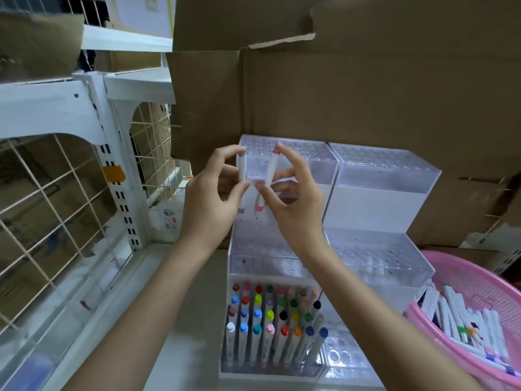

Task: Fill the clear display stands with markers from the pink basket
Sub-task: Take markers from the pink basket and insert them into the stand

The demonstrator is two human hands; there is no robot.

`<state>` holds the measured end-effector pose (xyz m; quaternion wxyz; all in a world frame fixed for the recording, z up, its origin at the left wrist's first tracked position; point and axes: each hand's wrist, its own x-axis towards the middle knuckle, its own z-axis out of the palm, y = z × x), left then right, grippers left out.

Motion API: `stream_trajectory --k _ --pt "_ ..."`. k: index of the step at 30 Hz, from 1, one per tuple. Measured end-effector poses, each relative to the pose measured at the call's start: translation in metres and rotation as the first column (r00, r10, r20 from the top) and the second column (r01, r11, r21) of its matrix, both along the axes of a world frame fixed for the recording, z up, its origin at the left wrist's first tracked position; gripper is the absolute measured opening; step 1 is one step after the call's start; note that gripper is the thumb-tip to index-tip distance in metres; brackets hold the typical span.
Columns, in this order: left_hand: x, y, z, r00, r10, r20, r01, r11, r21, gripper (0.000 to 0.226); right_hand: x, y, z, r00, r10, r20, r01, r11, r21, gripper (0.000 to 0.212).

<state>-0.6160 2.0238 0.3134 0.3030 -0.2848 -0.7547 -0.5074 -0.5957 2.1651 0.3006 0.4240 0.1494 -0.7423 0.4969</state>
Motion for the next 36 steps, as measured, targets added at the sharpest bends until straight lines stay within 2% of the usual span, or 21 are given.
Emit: stream_trajectory --k 6,10,13,19,23,36 --pt "-0.003 -0.006 -0.007 1.0 0.001 -0.008 -0.001 1.0 -0.024 0.047 -0.003 -0.002 -0.002 0.999 0.01 0.044 -0.015 0.995 0.103 0.062" --pt "-0.005 -0.008 -0.011 0.999 0.016 -0.028 -0.018 0.998 -0.052 0.047 -0.005 -0.003 -0.004 1.0 0.006 0.001 -0.006 0.988 0.157 0.057" --pt "-0.005 -0.006 -0.016 0.993 0.064 -0.096 -0.076 0.99 -0.122 0.044 -0.008 -0.004 -0.007 0.999 0.036 0.021 -0.039 0.984 0.171 0.055" --pt "-0.005 -0.007 -0.019 0.992 0.055 -0.116 -0.07 0.989 -0.127 0.043 -0.01 -0.005 -0.009 1.0 0.008 0.02 -0.012 0.979 0.204 0.056" --pt "-0.006 -0.006 -0.019 0.996 0.023 -0.086 -0.034 0.99 -0.138 0.045 -0.009 -0.005 -0.01 0.997 -0.04 -0.059 0.053 0.968 0.246 0.045" --pt "0.0 -0.003 -0.031 0.997 0.063 0.038 -0.053 0.975 -0.215 0.038 -0.003 -0.004 -0.008 0.997 -0.07 0.031 0.061 0.97 0.234 0.047"
